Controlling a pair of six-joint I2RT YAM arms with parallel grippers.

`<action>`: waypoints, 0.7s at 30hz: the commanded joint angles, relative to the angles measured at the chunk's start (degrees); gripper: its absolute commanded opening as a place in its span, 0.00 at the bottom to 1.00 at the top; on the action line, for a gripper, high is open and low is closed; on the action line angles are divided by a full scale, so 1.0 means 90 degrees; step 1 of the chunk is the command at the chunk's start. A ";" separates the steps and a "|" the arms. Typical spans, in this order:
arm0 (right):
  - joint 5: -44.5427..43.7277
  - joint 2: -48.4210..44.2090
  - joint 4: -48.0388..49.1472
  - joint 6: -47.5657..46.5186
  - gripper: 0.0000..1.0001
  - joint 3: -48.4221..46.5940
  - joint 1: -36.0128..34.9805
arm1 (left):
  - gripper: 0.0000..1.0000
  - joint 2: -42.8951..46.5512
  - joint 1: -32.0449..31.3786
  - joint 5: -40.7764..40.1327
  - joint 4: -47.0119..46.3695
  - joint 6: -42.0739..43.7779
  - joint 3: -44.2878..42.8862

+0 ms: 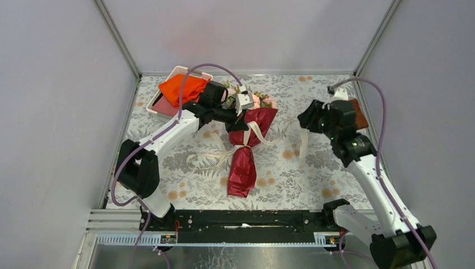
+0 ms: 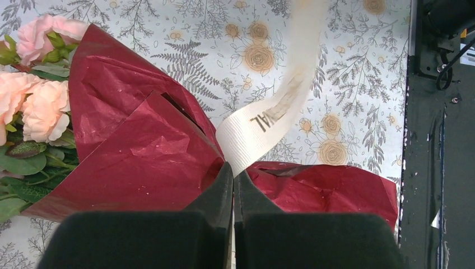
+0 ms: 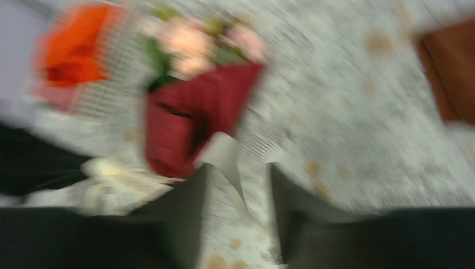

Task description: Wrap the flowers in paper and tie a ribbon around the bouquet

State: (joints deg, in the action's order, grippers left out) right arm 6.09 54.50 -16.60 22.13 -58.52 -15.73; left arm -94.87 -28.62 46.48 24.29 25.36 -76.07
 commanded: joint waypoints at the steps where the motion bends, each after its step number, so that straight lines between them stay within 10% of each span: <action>1: -0.2392 0.0491 -0.1389 0.0140 0.79 0.0890 0.0041 | 0.00 0.0244 0.0046 0.0062 -0.0510 -0.0159 0.0107; 2: -0.2555 0.0698 -0.1569 0.0102 0.97 0.0933 0.0039 | 0.00 0.0241 0.0046 0.0123 -0.0525 -0.0148 0.0144; 4: -0.2378 0.1026 -0.1816 -0.0219 1.00 0.0771 0.0017 | 0.00 0.0220 0.0031 0.0216 -0.0522 -0.0131 0.0200; 10: 0.1774 0.0146 0.2205 -0.1494 0.95 0.1957 -0.1327 | 0.00 0.0125 -0.0051 0.0159 -0.0554 -0.0197 0.0224; 13: 0.2206 0.0216 0.4732 -0.1240 0.91 0.3000 -0.1503 | 0.00 0.0126 -0.0078 0.0116 -0.0562 -0.0201 0.0276; 21: 0.2555 0.2056 0.6651 -0.0821 0.82 0.2816 -0.1742 | 0.00 0.0072 -0.0139 0.0081 -0.0562 -0.0230 0.0290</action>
State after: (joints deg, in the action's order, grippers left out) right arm 24.71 68.29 26.74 13.28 -31.24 -30.13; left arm -94.32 -29.28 46.74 22.55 24.03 -73.78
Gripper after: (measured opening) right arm 0.837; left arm 0.006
